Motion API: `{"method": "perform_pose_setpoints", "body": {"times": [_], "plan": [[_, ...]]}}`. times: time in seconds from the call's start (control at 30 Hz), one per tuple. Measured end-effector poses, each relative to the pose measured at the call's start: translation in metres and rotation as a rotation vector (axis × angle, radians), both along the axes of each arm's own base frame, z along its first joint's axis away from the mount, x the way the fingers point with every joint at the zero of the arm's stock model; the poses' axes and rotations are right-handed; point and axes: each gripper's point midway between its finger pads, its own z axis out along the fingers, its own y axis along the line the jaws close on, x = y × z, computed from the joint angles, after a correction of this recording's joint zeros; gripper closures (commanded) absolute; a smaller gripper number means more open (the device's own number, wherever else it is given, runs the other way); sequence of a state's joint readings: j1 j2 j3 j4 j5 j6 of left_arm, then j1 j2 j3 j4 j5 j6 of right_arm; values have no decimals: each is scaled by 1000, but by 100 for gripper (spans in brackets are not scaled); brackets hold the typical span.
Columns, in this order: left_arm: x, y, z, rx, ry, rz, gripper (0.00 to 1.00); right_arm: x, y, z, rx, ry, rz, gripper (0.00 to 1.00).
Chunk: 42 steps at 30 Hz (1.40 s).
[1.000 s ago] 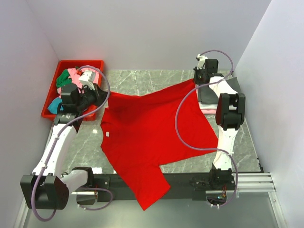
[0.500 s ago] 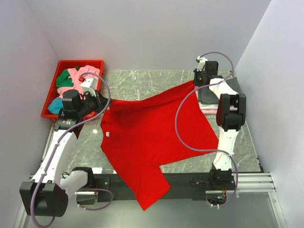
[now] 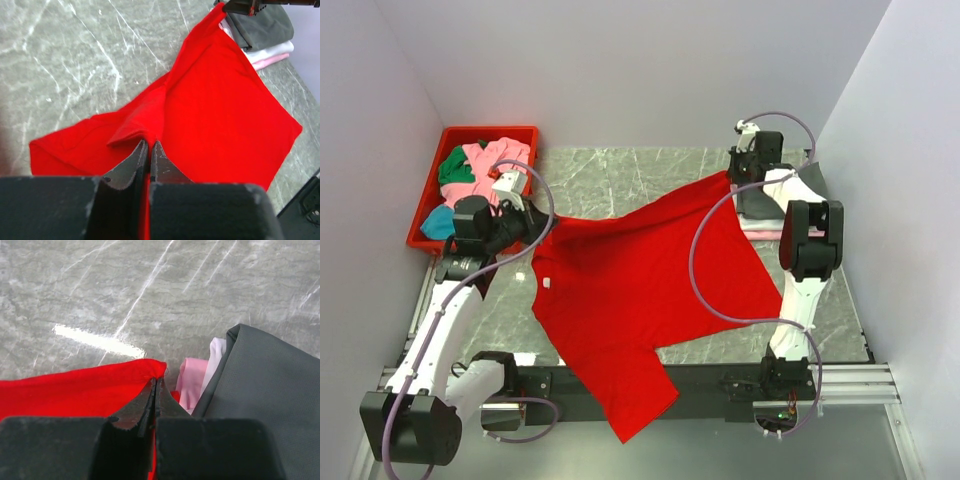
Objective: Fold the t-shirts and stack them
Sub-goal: Fold the tshirt
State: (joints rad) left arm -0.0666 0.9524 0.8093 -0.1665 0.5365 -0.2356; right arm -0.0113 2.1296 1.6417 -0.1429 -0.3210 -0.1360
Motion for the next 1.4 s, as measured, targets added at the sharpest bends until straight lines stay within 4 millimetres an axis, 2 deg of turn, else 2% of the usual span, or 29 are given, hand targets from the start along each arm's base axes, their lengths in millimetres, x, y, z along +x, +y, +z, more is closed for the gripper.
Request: {"method": "perform_pose_setpoints", "body": {"times": [0.37,0.53,0.8,1.4], "plan": [[-12,-11,-17,-14,48,-26,99,-18,-1,-10,14,11,42,100],[-17,-13,-19,-11,56,-28,99,-23,-10,-1,30,-7,52,100],[-23,-12,-23,-16,74,-20,99,-29,-10,14,56,-35,79,100],[-27,-12,-31,-13,99,-16,99,-57,-12,2,82,26,142,99]]}}
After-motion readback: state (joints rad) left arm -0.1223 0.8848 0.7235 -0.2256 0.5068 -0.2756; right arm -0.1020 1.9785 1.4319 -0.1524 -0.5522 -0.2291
